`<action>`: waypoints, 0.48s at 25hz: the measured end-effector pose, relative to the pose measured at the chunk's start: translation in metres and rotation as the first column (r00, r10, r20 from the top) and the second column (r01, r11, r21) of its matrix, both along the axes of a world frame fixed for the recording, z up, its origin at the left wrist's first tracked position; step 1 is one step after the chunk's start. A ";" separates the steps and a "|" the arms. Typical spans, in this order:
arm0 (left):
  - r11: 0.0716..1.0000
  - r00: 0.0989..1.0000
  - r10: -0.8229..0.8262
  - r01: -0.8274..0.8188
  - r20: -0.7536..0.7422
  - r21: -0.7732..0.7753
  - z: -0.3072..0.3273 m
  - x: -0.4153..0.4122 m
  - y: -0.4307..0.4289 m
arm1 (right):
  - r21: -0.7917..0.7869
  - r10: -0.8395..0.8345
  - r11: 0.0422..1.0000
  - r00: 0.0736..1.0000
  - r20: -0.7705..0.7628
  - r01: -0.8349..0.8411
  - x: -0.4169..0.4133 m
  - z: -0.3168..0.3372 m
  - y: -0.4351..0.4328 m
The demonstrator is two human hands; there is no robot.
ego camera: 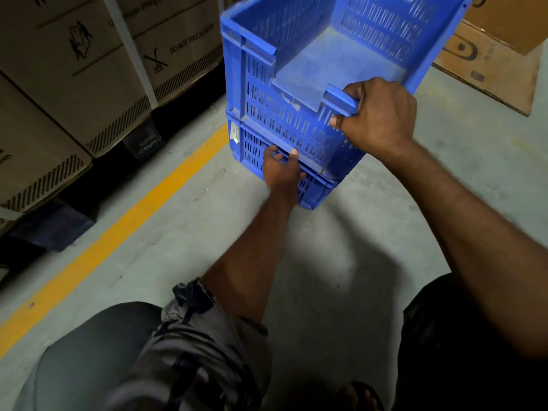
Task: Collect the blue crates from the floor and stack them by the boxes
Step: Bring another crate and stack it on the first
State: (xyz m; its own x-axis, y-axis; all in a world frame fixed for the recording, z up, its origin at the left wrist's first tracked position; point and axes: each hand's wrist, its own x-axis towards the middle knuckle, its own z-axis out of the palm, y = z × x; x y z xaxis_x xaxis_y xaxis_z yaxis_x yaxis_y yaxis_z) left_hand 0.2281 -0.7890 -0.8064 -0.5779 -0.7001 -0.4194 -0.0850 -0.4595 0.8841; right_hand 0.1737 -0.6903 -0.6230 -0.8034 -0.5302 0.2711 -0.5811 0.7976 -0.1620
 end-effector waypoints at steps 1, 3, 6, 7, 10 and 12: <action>1.000 1.000 0.002 -0.002 0.013 0.001 0.000 0.000 -0.003 | 0.008 0.014 1.000 1.000 -0.002 -0.014 0.000 0.000 0.002; 1.000 0.999 -0.017 0.016 0.042 0.017 0.002 -0.003 -0.010 | 0.021 0.046 0.999 0.999 0.002 -0.046 -0.003 -0.001 0.006; 0.999 0.995 -0.024 0.019 0.102 0.048 0.008 -0.008 -0.024 | 0.028 0.076 0.997 0.997 -0.005 -0.075 -0.006 -0.003 0.008; 0.998 0.992 -0.023 0.016 0.126 0.054 0.010 -0.009 -0.026 | 0.041 0.087 0.995 0.996 -0.016 -0.087 -0.007 -0.004 0.009; 0.994 0.987 -0.036 0.020 0.156 0.108 0.016 -0.010 -0.033 | 0.053 0.121 0.991 0.993 -0.015 -0.120 -0.010 -0.006 0.016; 0.991 0.979 -0.070 0.047 0.190 0.124 0.019 -0.008 -0.034 | 0.065 0.144 0.988 0.990 -0.012 -0.143 -0.012 -0.007 0.018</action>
State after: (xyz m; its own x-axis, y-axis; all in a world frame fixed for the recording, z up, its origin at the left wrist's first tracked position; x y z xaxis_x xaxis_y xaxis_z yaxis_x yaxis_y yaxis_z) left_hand 0.2203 -0.8228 -0.7869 -0.5161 -0.6065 -0.6049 -0.2786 -0.5489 0.7881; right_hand 0.1620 -0.6722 -0.6299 -0.7134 -0.6563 0.2456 -0.6924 0.7142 -0.1025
